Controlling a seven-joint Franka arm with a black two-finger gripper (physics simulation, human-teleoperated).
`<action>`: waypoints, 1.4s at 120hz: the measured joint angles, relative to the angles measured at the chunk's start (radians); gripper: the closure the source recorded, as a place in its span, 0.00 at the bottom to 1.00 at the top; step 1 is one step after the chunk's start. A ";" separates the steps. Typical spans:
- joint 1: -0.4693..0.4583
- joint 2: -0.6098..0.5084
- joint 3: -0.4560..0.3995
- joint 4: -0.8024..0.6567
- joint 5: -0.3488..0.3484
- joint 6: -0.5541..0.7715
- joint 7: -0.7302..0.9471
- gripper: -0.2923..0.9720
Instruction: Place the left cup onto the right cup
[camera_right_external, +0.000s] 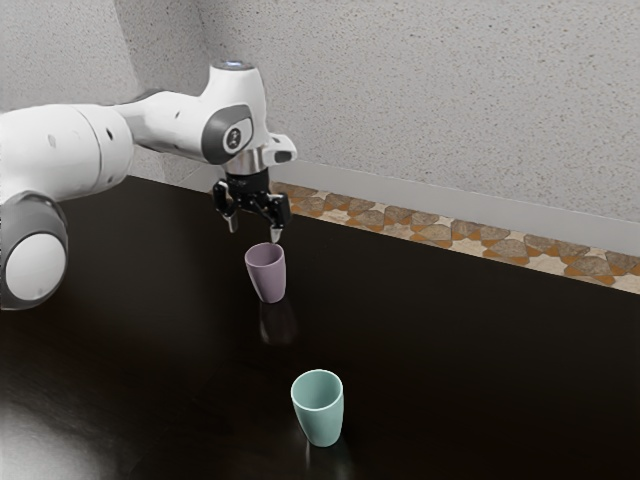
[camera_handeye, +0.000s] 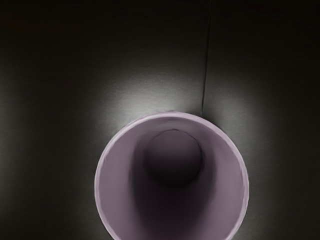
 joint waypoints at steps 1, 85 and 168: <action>0.000 0.001 0.000 0.000 -0.001 0.001 0.000 0.23; 0.008 0.075 -0.029 0.011 -0.021 0.091 -0.011 0.23; 0.007 0.109 -0.061 0.009 -0.024 0.130 -0.025 0.23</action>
